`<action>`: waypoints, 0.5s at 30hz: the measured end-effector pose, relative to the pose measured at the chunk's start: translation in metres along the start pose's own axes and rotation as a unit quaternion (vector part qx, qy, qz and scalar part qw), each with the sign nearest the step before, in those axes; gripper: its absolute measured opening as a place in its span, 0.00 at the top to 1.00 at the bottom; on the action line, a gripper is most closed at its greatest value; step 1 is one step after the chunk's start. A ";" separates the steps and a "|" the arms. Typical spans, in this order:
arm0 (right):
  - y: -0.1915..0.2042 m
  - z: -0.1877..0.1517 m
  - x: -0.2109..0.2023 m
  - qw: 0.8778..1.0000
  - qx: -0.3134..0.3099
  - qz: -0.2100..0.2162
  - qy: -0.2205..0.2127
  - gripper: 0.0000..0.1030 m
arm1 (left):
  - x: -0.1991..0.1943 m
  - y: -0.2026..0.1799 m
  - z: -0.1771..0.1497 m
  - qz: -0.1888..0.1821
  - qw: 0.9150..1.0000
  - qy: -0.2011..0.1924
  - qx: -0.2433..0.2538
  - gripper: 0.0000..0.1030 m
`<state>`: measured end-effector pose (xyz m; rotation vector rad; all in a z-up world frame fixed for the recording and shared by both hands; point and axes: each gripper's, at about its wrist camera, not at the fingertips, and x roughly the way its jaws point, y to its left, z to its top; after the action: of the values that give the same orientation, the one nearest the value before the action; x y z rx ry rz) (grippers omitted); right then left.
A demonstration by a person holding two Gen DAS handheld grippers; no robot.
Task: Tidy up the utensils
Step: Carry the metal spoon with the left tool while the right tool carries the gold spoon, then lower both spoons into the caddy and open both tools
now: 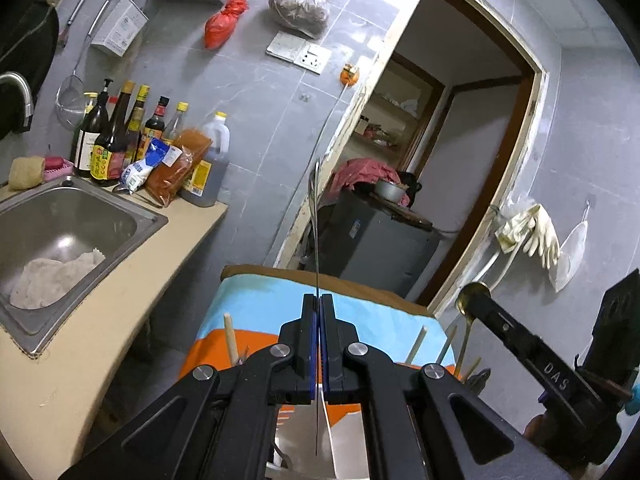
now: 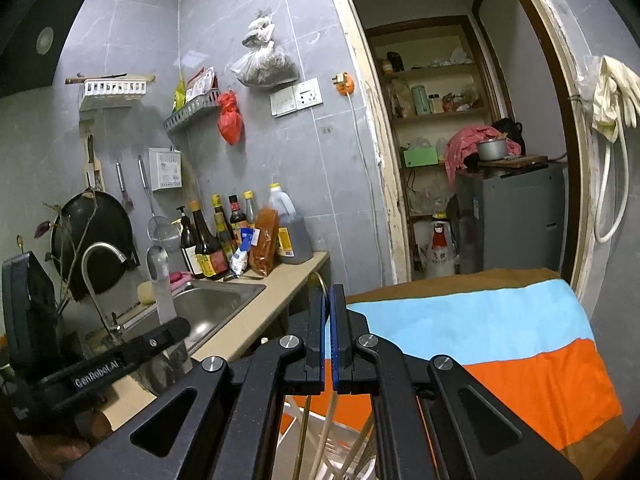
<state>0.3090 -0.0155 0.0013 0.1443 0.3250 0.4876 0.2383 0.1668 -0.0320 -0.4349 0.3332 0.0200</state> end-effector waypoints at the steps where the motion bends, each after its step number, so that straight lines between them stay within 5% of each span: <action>1: 0.000 0.000 0.000 1.000 -0.001 0.000 -0.001 0.98 | -0.001 -0.002 -0.002 0.004 1.000 -0.004 0.007 0.98; 15: -0.004 -0.010 -0.006 1.000 -0.001 0.016 0.011 0.97 | -0.015 -0.022 -0.013 0.032 0.996 0.018 0.081 0.98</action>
<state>0.3021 -0.0216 -0.0076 0.1422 0.3433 0.5223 0.2222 0.1418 -0.0291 -0.2639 0.3812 0.0474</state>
